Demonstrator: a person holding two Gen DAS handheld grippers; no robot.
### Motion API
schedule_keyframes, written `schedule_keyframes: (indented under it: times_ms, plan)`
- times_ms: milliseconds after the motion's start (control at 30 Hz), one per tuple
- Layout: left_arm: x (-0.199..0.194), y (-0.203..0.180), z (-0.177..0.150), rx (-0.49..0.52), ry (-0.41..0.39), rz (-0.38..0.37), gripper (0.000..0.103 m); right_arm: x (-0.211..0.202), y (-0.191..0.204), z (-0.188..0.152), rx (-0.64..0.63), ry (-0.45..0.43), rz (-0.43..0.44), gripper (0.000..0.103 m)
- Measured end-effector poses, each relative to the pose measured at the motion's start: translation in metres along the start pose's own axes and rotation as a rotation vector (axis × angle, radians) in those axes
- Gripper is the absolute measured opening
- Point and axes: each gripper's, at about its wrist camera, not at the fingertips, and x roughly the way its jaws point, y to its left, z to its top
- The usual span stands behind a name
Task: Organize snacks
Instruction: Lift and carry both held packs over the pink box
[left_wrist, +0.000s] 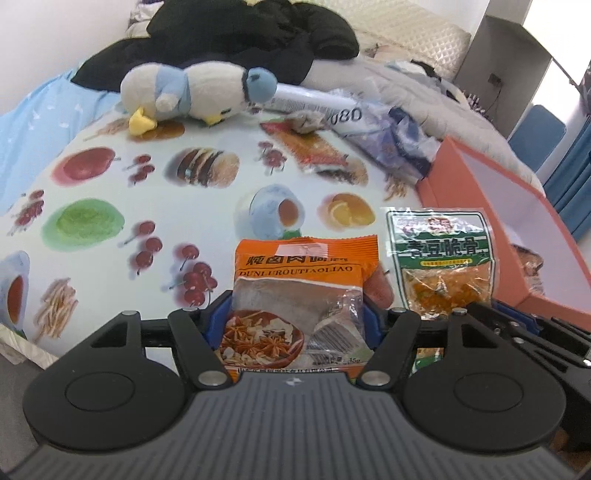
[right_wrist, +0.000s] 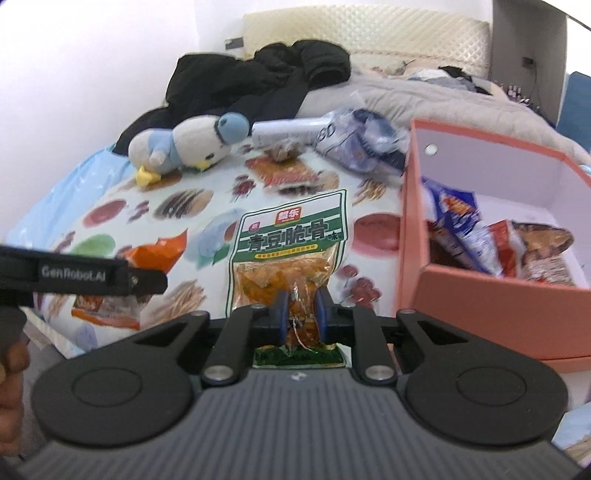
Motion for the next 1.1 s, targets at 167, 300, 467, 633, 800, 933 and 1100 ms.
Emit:
schedule_keyframes:
  times_ms: [167,300,467,633,800,933,1100]
  plan:
    - [-0.025,-0.014,0.012,0.005,-0.026,-0.030,0.072,-0.025,-0.012,0.018,0.033,-0.037,0.000,0.018]
    - [-0.043,-0.031,0.028,0.010,-0.072,-0.079,0.072,-0.047,-0.020,0.032,0.037,-0.087,-0.015,0.018]
    - [-0.059,-0.059,0.045,0.048,-0.107,-0.148,0.072,-0.072,-0.037,0.046,0.090,-0.142,-0.028,0.018]
    - [-0.066,-0.087,0.051,0.080,-0.115,-0.204,0.072,-0.096,-0.053,0.051,0.098,-0.182,-0.070,0.018]
    - [-0.065,-0.120,0.050,0.138,-0.107,-0.269,0.072,-0.113,-0.076,0.045,0.126,-0.204,-0.134,0.018]
    - [-0.059,-0.149,0.046,0.185,-0.090,-0.326,0.072,-0.124,-0.095,0.037,0.180,-0.210,-0.177,0.018]
    - [-0.039,-0.182,0.053,0.253,-0.078,-0.367,0.072,-0.120,-0.114,0.035,0.209,-0.201,-0.215,0.018]
